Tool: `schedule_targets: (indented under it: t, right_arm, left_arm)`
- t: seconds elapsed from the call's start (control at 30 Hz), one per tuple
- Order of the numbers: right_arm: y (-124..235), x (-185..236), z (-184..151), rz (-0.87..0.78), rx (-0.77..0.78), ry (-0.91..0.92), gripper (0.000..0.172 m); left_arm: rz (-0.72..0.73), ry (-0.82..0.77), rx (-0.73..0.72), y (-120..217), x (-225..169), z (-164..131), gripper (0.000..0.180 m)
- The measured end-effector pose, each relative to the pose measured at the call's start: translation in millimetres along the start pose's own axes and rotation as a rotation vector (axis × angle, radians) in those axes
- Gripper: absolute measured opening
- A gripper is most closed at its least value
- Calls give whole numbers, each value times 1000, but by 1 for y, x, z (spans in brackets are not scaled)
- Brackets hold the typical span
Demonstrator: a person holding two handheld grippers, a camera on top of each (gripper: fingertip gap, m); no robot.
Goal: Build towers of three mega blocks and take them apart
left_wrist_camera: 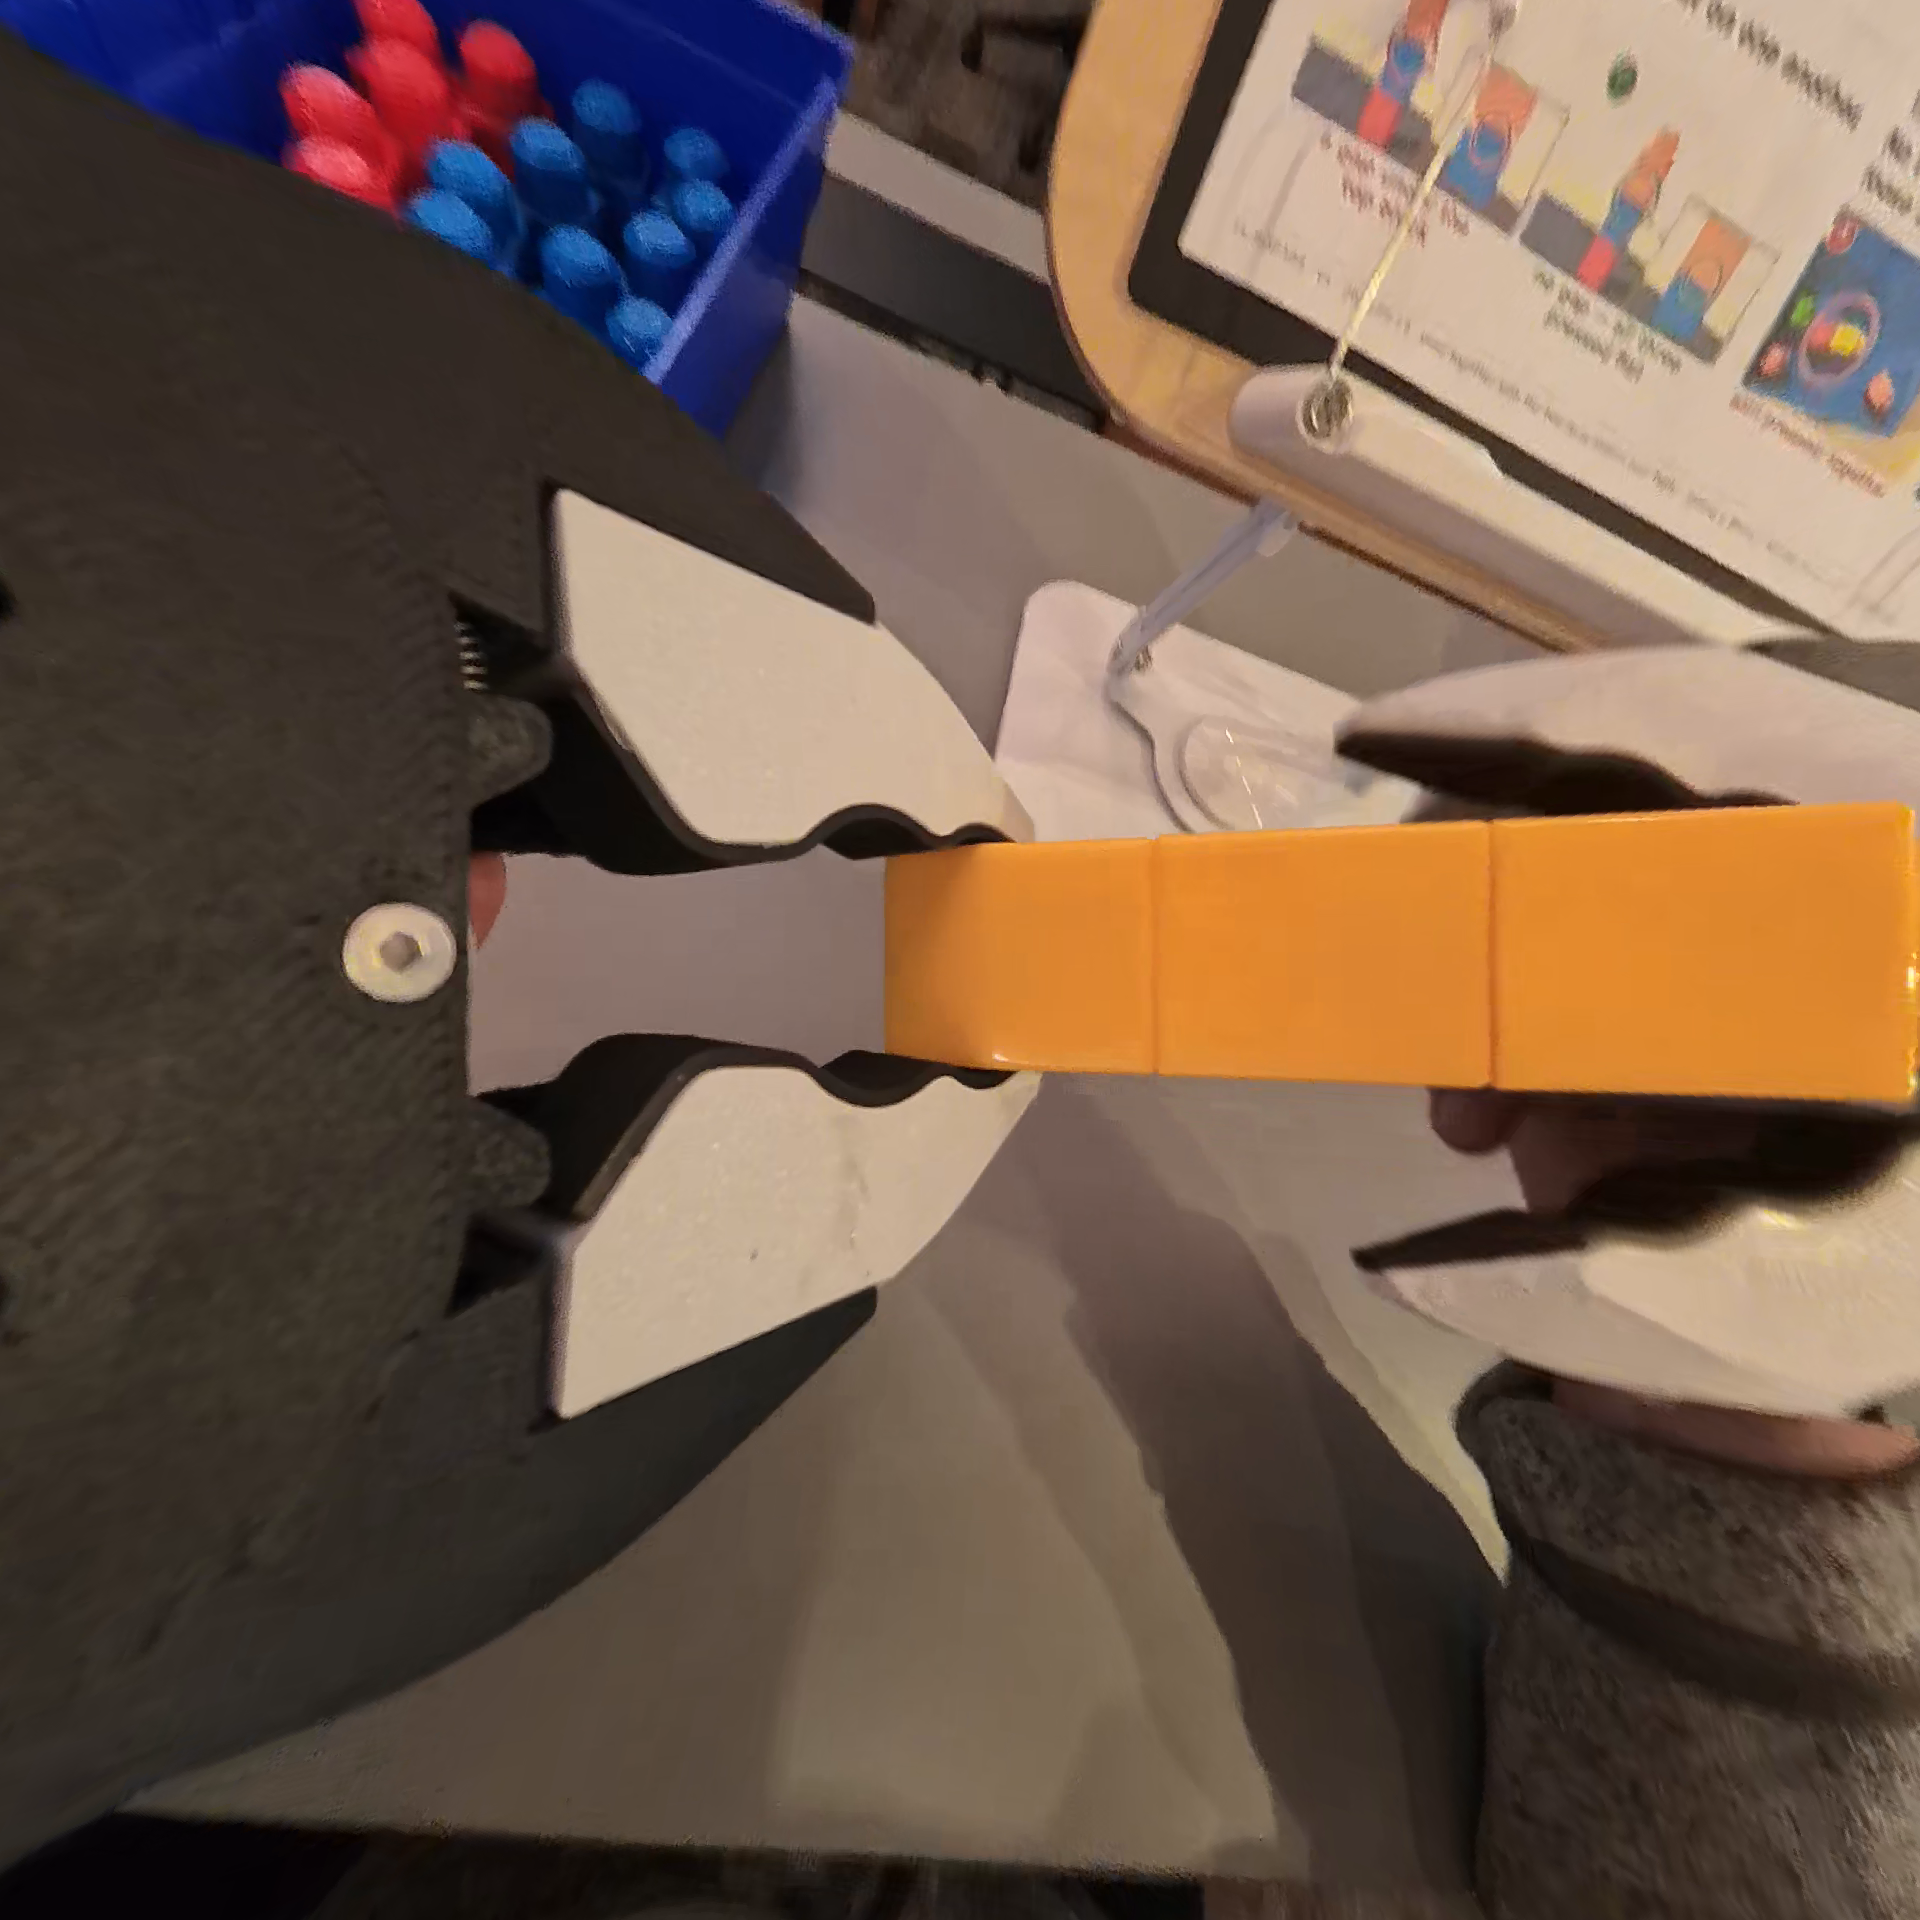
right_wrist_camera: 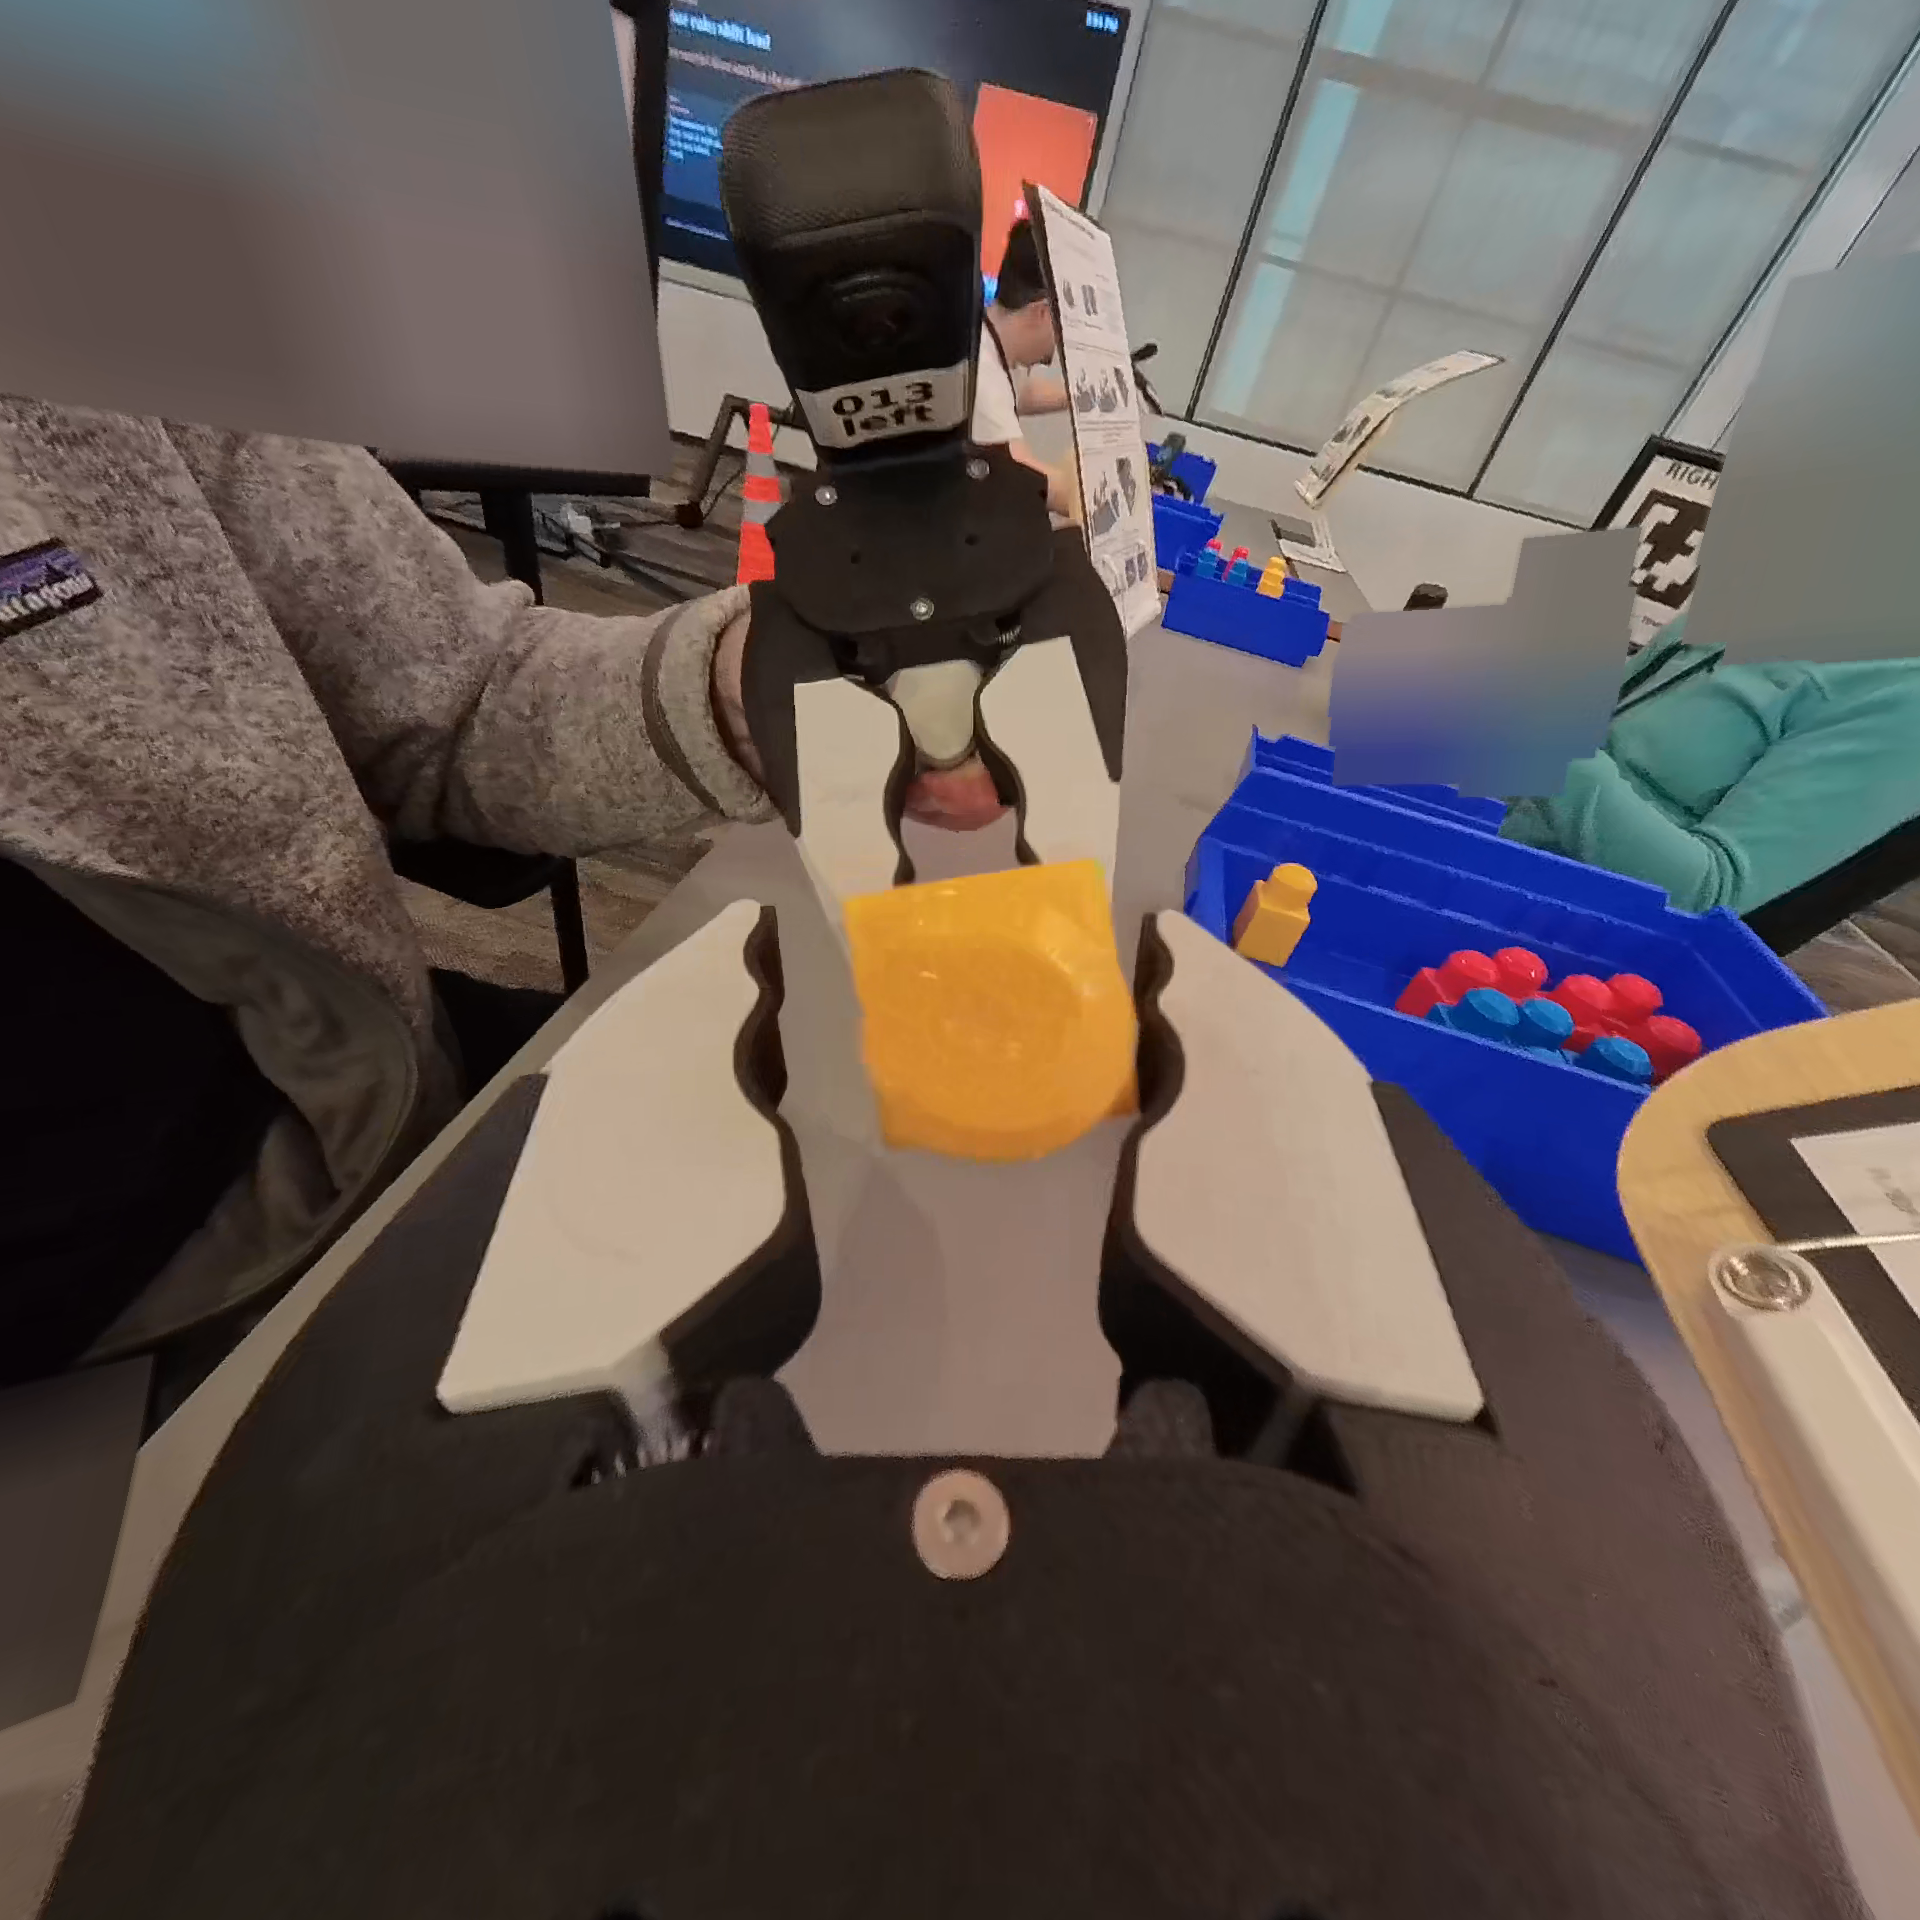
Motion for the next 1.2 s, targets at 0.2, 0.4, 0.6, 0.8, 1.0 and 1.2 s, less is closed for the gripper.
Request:
schedule_targets:
  t: [0.2, 0.4, 0.6, 0.8, 1.0, 1.2]
  right_arm:
    - [29, -17, -2, -114, -13, -11, 62]
    - [39, -27, -1, -156, -55, -141, 58]
    - [32, -37, -11, -142, -99, -333, 41]
    - [29, -38, -14, -137, -67, -378, 46]
    - [29, -38, -13, -125, -66, -415, 40]
    - [28, -37, -13, -120, -56, -415, 38]
  left_arm:
    - [221, -80, 70, -2, 9, -2, 34]
    - [494, -199, 170, -5, 17, -4, 35]
    - [582, -276, 230, -12, 13, -2, 35]
    - [654, -310, 232, -11, 12, 3, 35]
    - [681, -325, 223, -12, 12, 3, 34]
    - [698, -342, 234, -10, 12, 3, 34]
Point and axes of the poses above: each gripper's, where its closed fingertips meet, y back along the fingers, z out of its top, x = y × z across the jaws, the point moved 6 cm from there along y, back along the fingers, and after that the axes turned 1 degree about x, right-handed, at the moved point
